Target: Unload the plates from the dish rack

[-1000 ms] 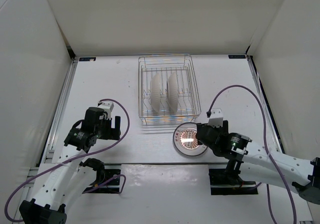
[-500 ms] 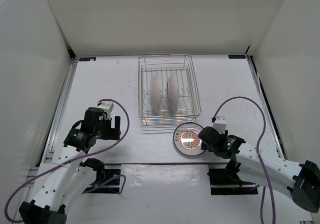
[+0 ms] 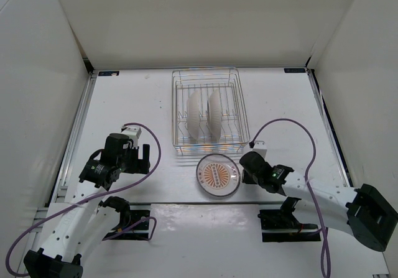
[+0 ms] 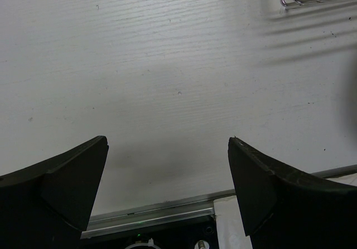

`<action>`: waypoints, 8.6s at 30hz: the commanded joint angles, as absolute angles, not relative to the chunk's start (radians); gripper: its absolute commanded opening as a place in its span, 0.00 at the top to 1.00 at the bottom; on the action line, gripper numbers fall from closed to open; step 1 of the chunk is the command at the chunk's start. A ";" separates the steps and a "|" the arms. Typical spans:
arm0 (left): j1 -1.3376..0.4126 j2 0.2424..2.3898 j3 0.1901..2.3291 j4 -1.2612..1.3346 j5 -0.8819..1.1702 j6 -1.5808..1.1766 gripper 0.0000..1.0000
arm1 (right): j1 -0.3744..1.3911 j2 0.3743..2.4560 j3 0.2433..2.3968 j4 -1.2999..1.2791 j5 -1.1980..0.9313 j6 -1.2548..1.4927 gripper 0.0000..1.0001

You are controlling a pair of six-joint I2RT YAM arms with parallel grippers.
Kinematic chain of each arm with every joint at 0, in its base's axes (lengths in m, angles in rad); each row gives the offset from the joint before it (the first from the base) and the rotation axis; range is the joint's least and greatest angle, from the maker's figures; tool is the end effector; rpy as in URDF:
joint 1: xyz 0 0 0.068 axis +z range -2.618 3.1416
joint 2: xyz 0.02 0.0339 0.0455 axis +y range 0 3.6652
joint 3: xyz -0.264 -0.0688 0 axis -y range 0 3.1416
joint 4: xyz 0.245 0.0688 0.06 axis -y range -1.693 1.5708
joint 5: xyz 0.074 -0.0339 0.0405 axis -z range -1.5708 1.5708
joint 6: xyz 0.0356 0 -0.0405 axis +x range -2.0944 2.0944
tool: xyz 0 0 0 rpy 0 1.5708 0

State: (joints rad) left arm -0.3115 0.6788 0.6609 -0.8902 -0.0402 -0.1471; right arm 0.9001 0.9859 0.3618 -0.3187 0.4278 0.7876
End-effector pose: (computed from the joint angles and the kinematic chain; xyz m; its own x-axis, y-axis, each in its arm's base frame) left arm 0.1222 -0.0379 0.2485 -0.7837 0.0985 -0.6132 0.1697 0.9837 -0.0588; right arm 0.1176 0.1245 0.1530 -0.7526 0.0888 -0.6524 -0.0396 0.9830 0.1795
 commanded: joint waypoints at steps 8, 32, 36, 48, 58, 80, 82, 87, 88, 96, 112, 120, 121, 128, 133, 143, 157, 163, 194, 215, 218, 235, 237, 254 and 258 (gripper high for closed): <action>-0.310 0.676 0.683 -0.885 -0.026 -0.144 0.00 | 0.907 1.028 0.359 -0.371 0.333 0.805 0.93; -0.310 0.663 0.684 -0.887 -0.018 -0.146 0.00 | 0.770 1.092 0.934 -0.122 0.182 0.238 0.42; -0.313 0.652 0.681 -0.881 -0.014 -0.143 0.00 | 0.721 1.202 0.999 -0.118 0.069 0.238 0.42; -0.310 0.649 0.681 -0.879 -0.005 -0.143 0.00 | 0.637 1.439 1.095 -0.034 -0.178 0.212 0.66; -0.311 0.660 0.684 -0.882 -0.009 -0.140 0.00 | 0.634 1.485 1.236 -0.096 -0.169 0.164 0.92; -0.311 0.655 0.683 -0.884 -0.005 -0.141 0.00 | 0.620 1.407 1.329 -0.019 -0.069 0.296 1.00; -0.310 0.655 0.678 -0.884 -0.005 -0.141 0.00 | 0.611 1.401 1.267 0.027 -0.071 0.307 1.00; -0.311 0.653 0.681 -0.882 -0.003 -0.140 0.00 | 0.589 1.417 1.207 0.080 -0.107 0.345 1.00; -0.311 0.652 0.678 -0.885 -0.002 -0.140 0.00 | 0.583 1.422 1.207 0.080 -0.120 0.360 1.00; -0.311 0.652 0.680 -0.887 -0.003 -0.137 0.00 | 0.546 1.465 1.129 0.284 -0.275 0.538 1.00; -0.310 0.649 0.678 -0.884 -0.003 -0.138 0.00 | 0.471 1.384 1.065 0.400 -0.302 0.598 1.00; -0.311 0.650 0.678 -0.882 -0.003 -0.137 0.00 | 0.436 1.309 0.997 0.449 -0.223 0.660 1.00; -0.310 0.652 0.678 -0.882 -0.003 -0.137 0.00 | 0.439 1.298 0.967 0.475 -0.210 0.663 1.00; -0.311 0.661 0.680 -0.887 -0.003 -0.138 0.00 | 0.426 1.336 1.112 0.439 -0.307 0.660 1.00; -0.311 0.653 0.680 -0.888 -0.003 -0.138 0.00 | 0.417 1.252 1.226 0.251 -0.298 0.543 1.00; -0.311 0.649 0.678 -0.884 -0.003 -0.141 0.00 | 0.419 1.062 1.355 -0.291 -0.005 0.299 1.00; -0.310 0.597 0.649 -0.864 -0.049 -0.202 0.00 | 0.416 1.015 1.022 -0.581 0.494 0.209 1.00; -0.310 0.637 0.663 -0.900 -0.034 -0.212 0.00 | 0.419 1.127 0.950 -0.595 0.525 0.239 1.00; -0.311 0.649 0.650 -0.899 -0.071 -0.224 0.00 | 0.419 1.394 0.862 -0.523 0.337 0.379 0.50; -0.348 0.775 0.724 -0.474 0.078 -0.413 0.00 | 0.419 0.677 0.986 -1.113 0.248 0.373 0.27; -0.475 0.900 0.985 -0.569 0.008 -0.365 0.00 | 0.420 0.623 0.974 -1.167 0.290 0.361 0.27; -1.009 1.658 1.465 -0.238 -1.006 0.234 0.00 | 0.425 0.463 0.882 -1.072 0.331 0.342 0.26; -1.009 1.686 1.463 -0.213 -1.051 0.275 0.00 | 0.423 0.451 0.882 -1.075 0.331 0.345 0.24; -0.953 1.815 1.532 -0.481 -1.083 0.060 0.42 | 0.426 0.373 0.839 -1.025 0.336 0.350 0.16; -0.936 1.830 1.549 -0.523 -1.072 0.034 0.58 | 0.425 0.364 0.824 -1.008 0.337 0.350 0.15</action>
